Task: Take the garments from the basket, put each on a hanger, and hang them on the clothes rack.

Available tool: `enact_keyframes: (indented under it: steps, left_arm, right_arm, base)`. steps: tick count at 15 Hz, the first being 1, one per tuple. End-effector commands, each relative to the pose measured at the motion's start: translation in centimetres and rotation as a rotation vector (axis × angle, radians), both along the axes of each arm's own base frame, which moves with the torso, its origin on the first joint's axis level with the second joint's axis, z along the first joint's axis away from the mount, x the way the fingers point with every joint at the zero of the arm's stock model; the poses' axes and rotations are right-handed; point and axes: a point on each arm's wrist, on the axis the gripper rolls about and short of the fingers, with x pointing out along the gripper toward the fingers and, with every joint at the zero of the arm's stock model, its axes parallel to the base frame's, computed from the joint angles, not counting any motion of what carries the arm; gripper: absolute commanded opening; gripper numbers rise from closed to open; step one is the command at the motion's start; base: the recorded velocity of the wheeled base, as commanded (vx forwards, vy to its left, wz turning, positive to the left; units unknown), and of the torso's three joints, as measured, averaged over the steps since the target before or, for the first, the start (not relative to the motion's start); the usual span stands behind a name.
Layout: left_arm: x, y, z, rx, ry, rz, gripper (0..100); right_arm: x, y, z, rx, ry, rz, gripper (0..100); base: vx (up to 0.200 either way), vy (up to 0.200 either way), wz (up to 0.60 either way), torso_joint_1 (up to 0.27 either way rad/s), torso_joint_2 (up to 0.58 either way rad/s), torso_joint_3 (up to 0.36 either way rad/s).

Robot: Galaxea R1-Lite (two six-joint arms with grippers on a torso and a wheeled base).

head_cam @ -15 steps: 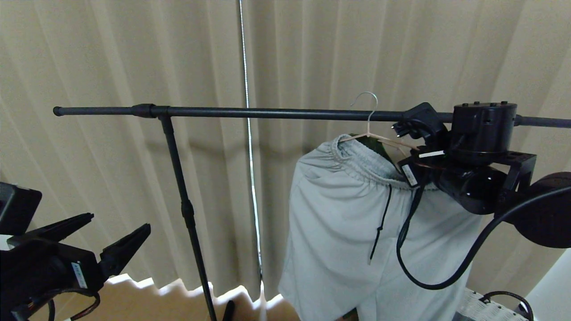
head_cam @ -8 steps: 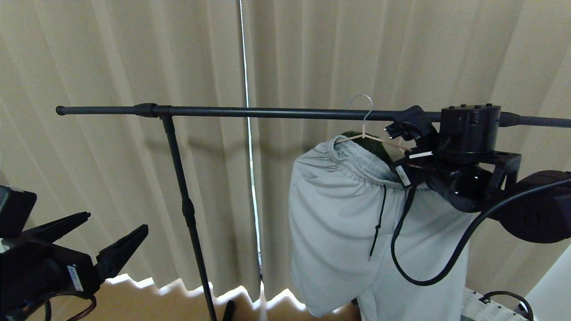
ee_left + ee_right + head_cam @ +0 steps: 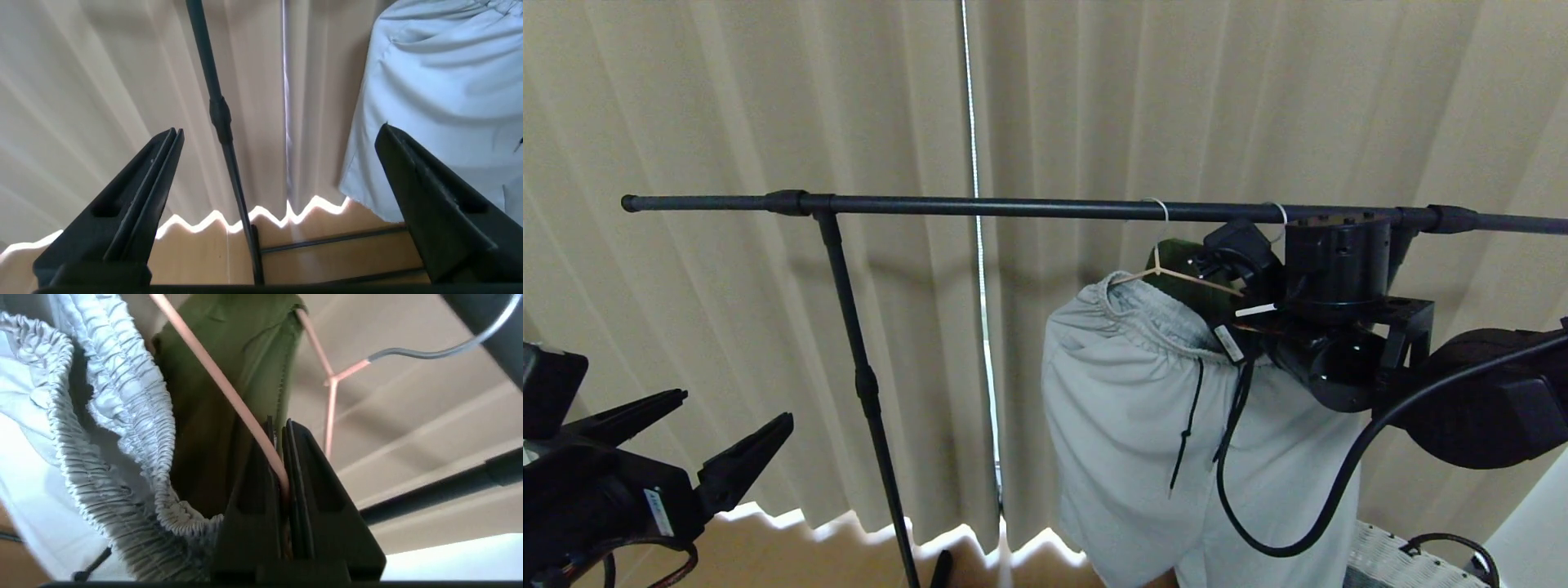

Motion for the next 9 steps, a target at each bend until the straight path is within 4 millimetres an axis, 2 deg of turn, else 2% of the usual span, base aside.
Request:
enact_keyframes:
  steps: [1, 2, 3, 6, 9]
  left_arm:
    - [0.0, 0.0, 0.1, -0.001, -0.004, 0.000, 100]
    - [-0.1, 0.0, 0.1, -0.002, -0.008, 0.000, 100]
    - [-0.2, 0.1, 0.2, -0.005, -0.014, 0.001, 100]
    - [-0.2, 0.1, 0.2, -0.006, -0.016, 0.002, 100]
    - [-0.2, 0.1, 0.4, -0.008, -0.021, 0.007, 100]
  right_arm:
    - [-0.2, 0.1, -0.1, -0.003, 0.005, 0.005, 0]
    - [-0.2, 0.0, -0.1, -0.003, 0.005, 0.005, 0]
    - [-0.3, 0.0, -0.2, -0.005, 0.008, 0.005, 100]
    - [-0.9, -0.3, -0.9, 0.050, 0.019, 0.003, 100]
    - [-2.4, 0.5, -0.2, 0.176, -0.021, 0.079, 100]
  base:
    - [0.000, 0.000, 0.00, 0.000, 0.00, 0.000]
    - [0.000, 0.000, 0.00, 0.000, 0.00, 0.000]
    - [0.000, 0.000, 0.00, 0.000, 0.00, 0.000]
    - [0.000, 0.000, 0.00, 0.000, 0.00, 0.000]
    - [0.000, 0.000, 0.00, 0.000, 0.00, 0.000]
